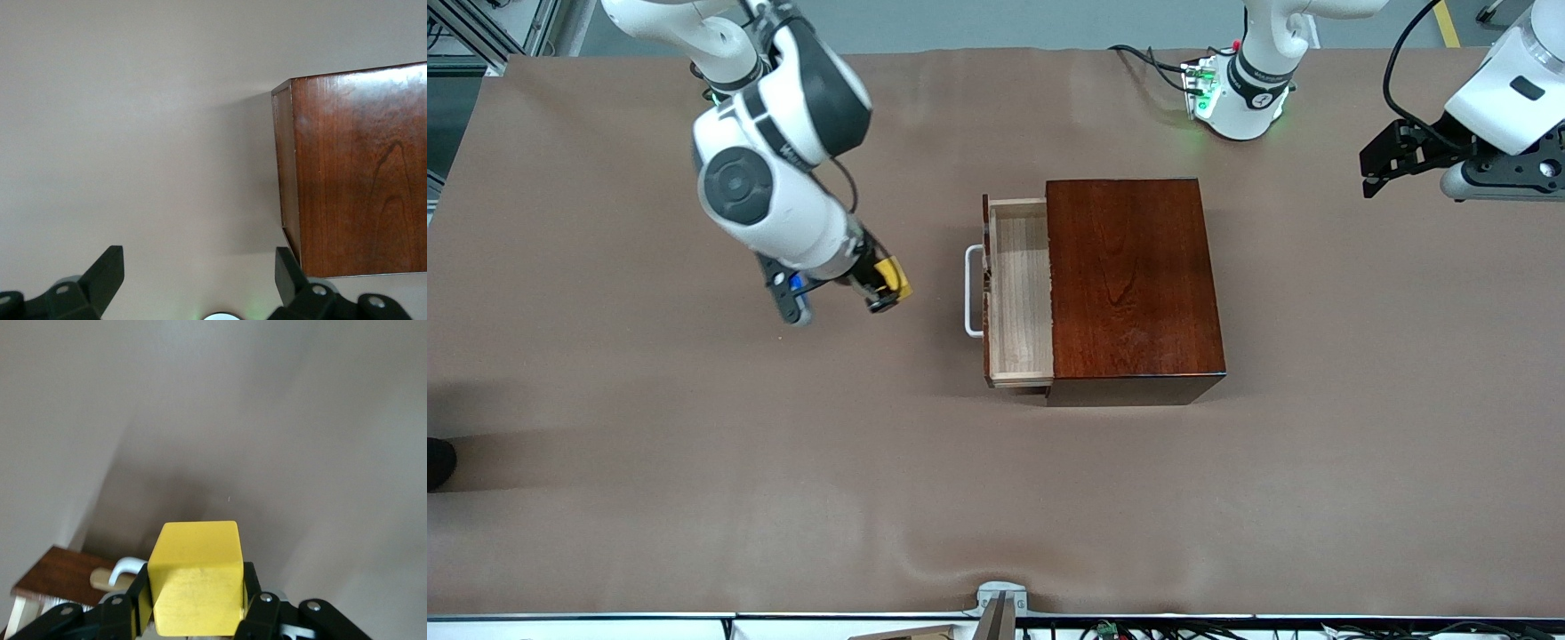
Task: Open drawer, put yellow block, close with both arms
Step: 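Carry the yellow cube with the right gripper over the open drawer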
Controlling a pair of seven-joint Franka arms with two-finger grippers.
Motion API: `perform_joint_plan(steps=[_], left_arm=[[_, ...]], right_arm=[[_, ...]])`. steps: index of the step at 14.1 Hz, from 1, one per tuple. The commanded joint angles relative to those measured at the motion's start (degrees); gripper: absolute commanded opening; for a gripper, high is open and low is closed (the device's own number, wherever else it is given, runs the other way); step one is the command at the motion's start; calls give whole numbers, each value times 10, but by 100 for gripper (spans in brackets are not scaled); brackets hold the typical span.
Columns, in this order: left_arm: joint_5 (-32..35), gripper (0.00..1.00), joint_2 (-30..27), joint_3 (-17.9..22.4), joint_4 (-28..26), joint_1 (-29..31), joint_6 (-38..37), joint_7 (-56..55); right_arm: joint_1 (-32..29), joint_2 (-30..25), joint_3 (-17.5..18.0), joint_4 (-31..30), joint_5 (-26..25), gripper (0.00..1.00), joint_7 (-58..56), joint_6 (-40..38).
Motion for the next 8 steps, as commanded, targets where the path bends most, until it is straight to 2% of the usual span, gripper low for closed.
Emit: perform_joint_plan(steps=[1, 8], left_arm=[[4, 100, -2, -2, -3, -1, 4, -3], [4, 100, -2, -5, -5, 0, 2, -3]], right_arm=[[41, 0, -7, 9, 9, 0, 73, 21], [114, 29, -7, 10, 10, 0, 184, 114]])
